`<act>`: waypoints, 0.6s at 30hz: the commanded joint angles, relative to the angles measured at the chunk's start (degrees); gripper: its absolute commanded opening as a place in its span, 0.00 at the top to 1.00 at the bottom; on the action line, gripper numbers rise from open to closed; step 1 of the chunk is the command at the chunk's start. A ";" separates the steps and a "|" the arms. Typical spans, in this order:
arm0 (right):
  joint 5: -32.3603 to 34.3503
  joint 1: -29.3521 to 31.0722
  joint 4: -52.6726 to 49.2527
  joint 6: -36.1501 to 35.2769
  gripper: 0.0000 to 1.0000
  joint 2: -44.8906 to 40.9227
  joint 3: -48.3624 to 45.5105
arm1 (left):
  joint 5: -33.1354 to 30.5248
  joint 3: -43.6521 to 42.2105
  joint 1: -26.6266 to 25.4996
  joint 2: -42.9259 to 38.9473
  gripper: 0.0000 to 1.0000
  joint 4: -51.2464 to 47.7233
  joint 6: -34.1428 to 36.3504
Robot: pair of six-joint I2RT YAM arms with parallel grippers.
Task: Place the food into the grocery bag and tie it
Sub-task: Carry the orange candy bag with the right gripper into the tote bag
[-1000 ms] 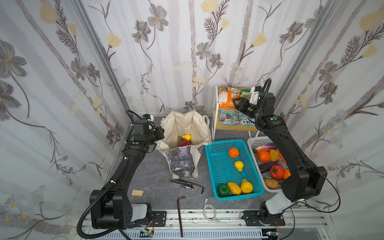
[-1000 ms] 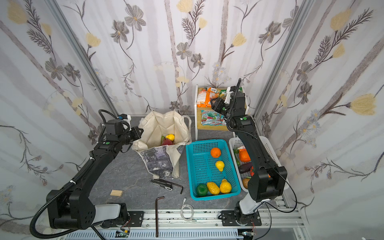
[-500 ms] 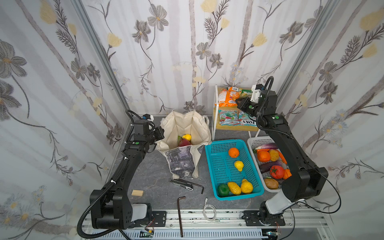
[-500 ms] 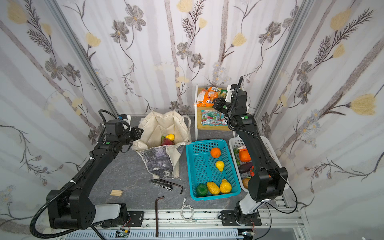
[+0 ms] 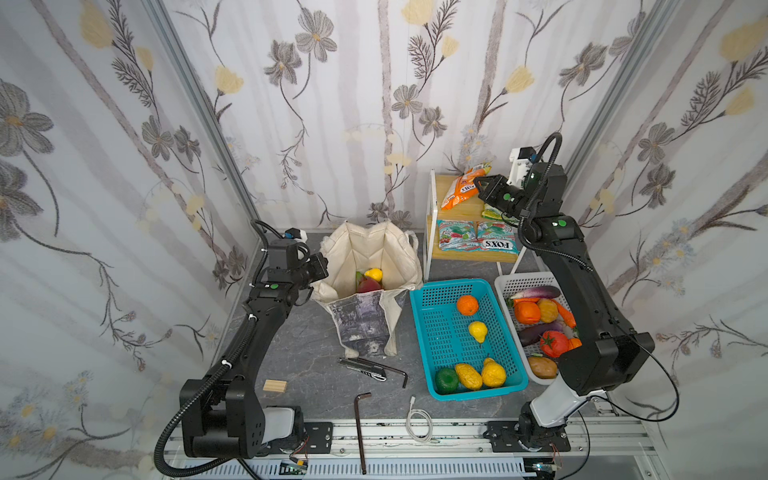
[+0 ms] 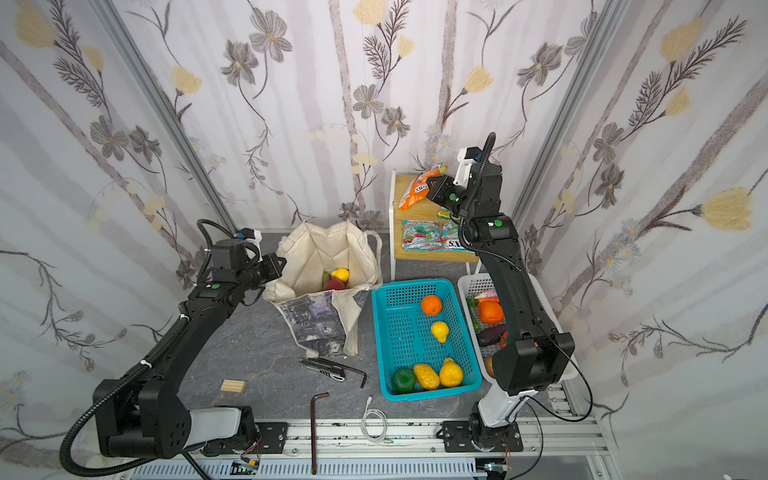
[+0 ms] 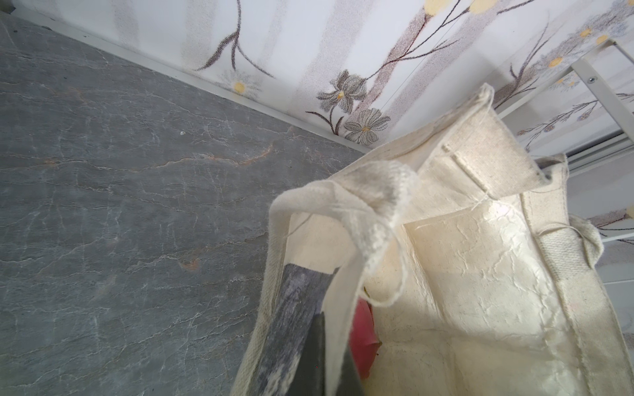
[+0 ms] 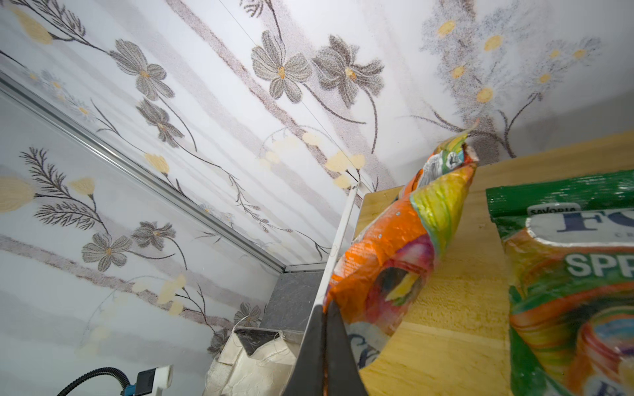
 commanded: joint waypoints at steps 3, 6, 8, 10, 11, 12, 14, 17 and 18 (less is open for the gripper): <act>-2.49 -0.07 2.81 0.96 1.00 -0.33 3.73 | -0.17 -0.03 0.02 -0.54 1.00 1.23 0.71; -3.27 0.02 2.06 1.23 1.00 0.26 6.55 | 0.02 0.06 -0.01 -0.69 1.00 1.28 0.67; -3.50 0.10 2.10 1.71 1.00 0.06 7.39 | -0.08 -0.03 0.05 -0.82 1.00 1.28 0.71; -3.95 0.41 2.87 1.99 1.00 -0.70 7.48 | 0.04 0.00 0.01 -0.78 1.00 1.32 0.71; -4.11 0.67 3.13 2.01 1.00 -1.06 7.61 | 0.05 -0.03 0.00 -0.78 1.00 1.28 0.71; -4.19 1.02 2.82 2.01 1.00 -1.36 8.02 | 0.16 -0.03 0.05 -0.75 1.00 1.28 0.71; -4.30 2.03 1.75 1.11 1.00 -2.00 9.22 | 0.21 0.06 0.03 -0.68 1.00 1.28 0.63; -4.28 5.05 0.55 -0.67 1.00 -3.61 9.60 | 0.29 0.06 0.02 -0.69 1.00 1.34 0.54; -4.25 6.33 0.19 -1.12 1.00 -4.01 9.59 | 0.31 0.06 0.00 -0.75 1.00 1.28 0.54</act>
